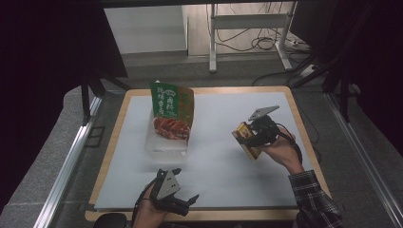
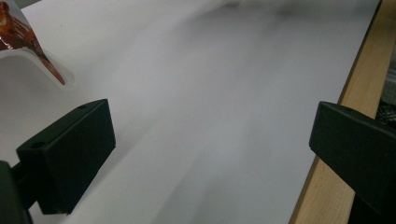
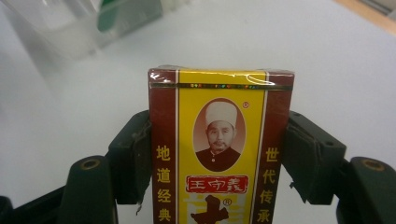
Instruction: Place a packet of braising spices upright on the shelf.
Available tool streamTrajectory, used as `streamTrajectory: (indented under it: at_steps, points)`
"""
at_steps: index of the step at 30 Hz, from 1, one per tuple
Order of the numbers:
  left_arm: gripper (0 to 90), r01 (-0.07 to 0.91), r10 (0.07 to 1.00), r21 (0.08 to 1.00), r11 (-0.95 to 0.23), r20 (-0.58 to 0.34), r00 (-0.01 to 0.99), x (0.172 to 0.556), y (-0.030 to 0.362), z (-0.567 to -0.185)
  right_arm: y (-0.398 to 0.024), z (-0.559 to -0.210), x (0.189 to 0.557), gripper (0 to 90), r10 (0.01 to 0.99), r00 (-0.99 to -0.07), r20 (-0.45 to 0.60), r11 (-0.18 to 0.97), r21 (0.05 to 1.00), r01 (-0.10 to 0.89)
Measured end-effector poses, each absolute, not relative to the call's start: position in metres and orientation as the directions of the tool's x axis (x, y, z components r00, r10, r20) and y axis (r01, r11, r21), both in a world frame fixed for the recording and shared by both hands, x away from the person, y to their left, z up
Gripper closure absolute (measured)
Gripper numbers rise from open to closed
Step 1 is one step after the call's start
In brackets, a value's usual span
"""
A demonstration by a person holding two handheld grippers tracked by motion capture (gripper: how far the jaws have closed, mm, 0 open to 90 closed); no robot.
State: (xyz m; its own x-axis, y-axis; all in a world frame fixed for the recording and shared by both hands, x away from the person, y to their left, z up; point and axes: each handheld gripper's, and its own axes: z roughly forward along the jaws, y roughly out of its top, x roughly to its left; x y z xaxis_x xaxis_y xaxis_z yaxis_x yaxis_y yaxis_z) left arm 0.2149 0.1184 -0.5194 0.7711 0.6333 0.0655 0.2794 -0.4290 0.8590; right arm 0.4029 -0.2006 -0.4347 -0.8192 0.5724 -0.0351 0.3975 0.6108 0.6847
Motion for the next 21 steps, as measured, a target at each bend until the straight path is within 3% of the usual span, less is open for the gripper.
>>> streamTrajectory:
  at_steps: [10, 21]
  points:
    - [0.0, 0.284, 0.643, 0.864, -0.416, 0.059, 0.763, 0.215, 0.121, -0.518, -0.183, -0.421, 0.395, 32.3, 0.54, -0.841, -0.018, 0.509, 0.804, 0.309]
    - [0.0, 0.298, 0.665, 0.87, -0.392, 0.044, 0.746, 0.208, 0.13, -0.516, -0.155, -0.417, 0.388, 32.3, 0.511, -0.859, -0.036, 0.443, 0.867, 0.227]
